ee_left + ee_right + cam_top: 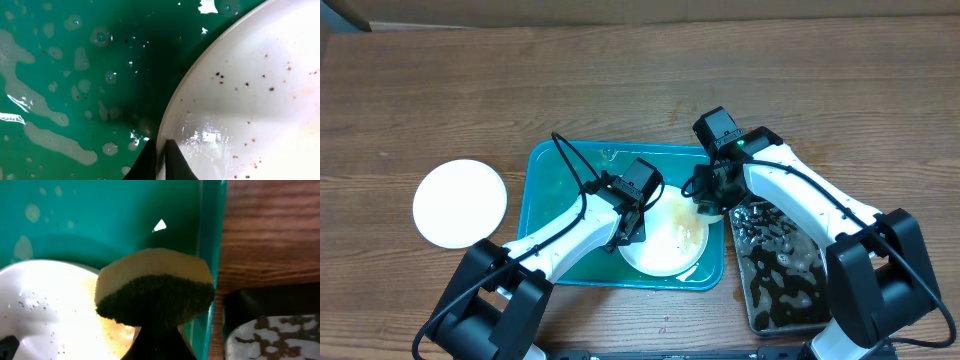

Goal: Clean dirty plates on tray and stack at the side
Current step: 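Scrub the upright white plate with the sponge while the left gripper holds it, then return the sponge to the basin with the right gripper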

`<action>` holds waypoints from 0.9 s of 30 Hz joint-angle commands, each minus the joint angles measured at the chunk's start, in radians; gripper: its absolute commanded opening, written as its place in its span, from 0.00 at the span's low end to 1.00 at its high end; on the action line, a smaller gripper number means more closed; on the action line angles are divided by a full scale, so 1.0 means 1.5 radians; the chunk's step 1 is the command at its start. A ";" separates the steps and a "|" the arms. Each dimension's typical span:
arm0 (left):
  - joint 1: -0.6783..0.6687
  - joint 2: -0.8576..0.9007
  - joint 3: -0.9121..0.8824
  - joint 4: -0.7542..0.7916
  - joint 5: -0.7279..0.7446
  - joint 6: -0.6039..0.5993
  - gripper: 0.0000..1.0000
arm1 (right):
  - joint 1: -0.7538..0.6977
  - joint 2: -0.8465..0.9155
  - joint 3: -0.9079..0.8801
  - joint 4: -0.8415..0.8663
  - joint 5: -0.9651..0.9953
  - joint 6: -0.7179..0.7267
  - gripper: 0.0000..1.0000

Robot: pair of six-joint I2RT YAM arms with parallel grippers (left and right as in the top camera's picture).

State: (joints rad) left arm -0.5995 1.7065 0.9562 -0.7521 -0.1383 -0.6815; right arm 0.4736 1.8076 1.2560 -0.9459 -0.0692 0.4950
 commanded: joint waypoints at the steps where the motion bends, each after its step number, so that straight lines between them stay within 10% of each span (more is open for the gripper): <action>1: 0.011 0.022 -0.033 -0.015 -0.037 -0.002 0.04 | -0.007 -0.027 0.027 -0.011 0.036 0.005 0.04; 18: 0.042 -0.114 0.045 -0.122 -0.151 0.021 0.04 | -0.209 -0.123 -0.006 -0.194 0.063 -0.081 0.04; 27: 0.042 -0.214 0.057 -0.144 -0.240 0.083 0.04 | -0.215 -0.120 -0.148 -0.056 0.060 -0.091 0.04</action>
State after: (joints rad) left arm -0.5423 1.4181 1.0229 -0.9668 -0.4084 -0.6239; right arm 0.1520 1.6390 1.0885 -1.0813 0.0158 0.3729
